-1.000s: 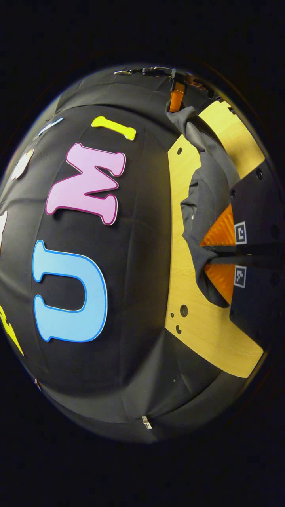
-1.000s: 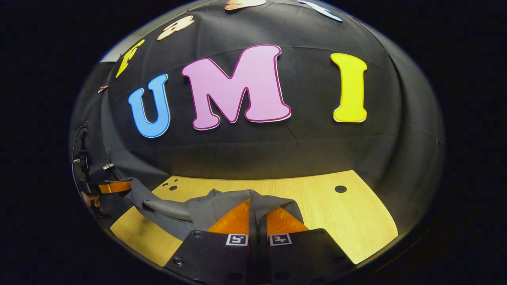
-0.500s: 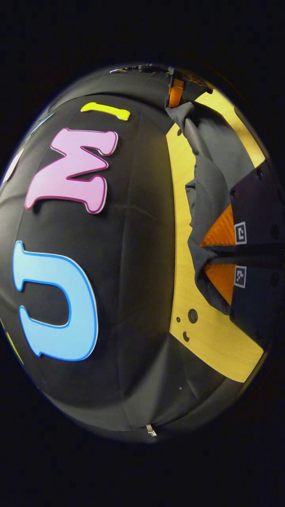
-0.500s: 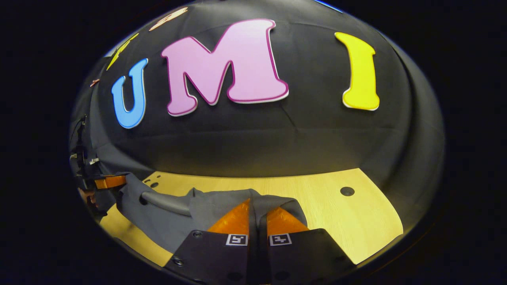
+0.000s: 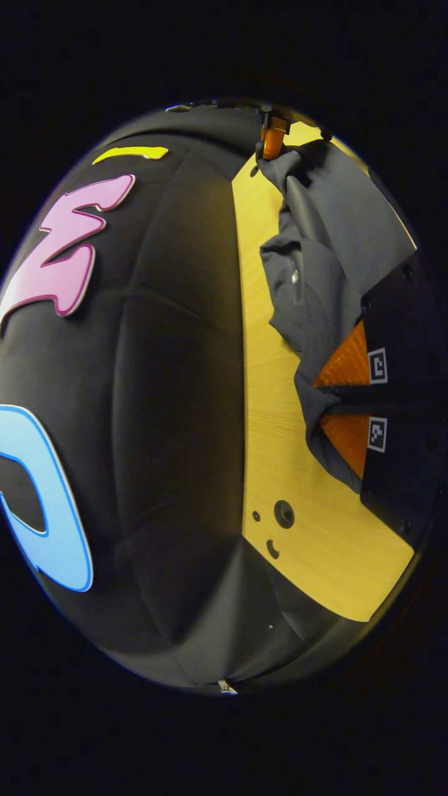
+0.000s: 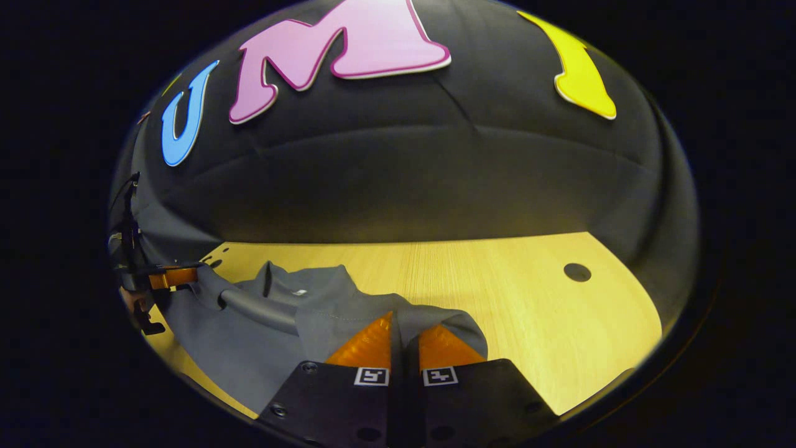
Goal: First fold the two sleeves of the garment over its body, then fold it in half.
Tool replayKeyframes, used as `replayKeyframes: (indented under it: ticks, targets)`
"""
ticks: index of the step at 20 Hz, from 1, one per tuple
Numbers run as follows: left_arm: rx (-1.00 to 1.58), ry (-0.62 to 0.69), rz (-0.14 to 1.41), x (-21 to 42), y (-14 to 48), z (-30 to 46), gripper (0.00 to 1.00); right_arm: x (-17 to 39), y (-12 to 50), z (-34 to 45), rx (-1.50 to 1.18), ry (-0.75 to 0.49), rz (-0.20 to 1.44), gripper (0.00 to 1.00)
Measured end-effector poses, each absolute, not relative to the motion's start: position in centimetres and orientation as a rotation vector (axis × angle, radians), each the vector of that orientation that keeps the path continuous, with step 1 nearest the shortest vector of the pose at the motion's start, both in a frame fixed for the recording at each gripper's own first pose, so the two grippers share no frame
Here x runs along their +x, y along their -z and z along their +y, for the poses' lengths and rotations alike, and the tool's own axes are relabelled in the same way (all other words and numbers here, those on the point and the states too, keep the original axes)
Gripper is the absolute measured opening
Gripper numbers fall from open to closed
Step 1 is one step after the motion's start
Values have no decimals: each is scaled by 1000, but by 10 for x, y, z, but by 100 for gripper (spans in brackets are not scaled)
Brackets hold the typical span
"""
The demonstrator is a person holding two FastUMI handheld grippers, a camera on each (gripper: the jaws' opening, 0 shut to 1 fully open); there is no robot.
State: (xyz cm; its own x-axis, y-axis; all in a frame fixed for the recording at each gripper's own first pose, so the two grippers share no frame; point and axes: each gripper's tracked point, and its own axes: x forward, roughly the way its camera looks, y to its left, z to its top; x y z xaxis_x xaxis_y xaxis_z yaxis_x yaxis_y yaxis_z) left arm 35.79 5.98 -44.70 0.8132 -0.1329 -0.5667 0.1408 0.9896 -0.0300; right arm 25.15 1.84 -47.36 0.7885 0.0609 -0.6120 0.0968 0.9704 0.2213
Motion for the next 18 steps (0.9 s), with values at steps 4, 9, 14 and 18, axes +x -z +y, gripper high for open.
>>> replayKeyframes:
  ticks: [4,9,14,18]
  targets:
    - [43,143,633,350,474,58,6,248,498,22,260,25,701,5]
    - [33,77,609,349,471,69,19,241,505,18,269,44,737,24]
    - [19,61,592,339,457,75,67,231,491,13,269,52,730,78]
    - [24,57,595,324,448,76,77,221,476,13,271,63,722,90]
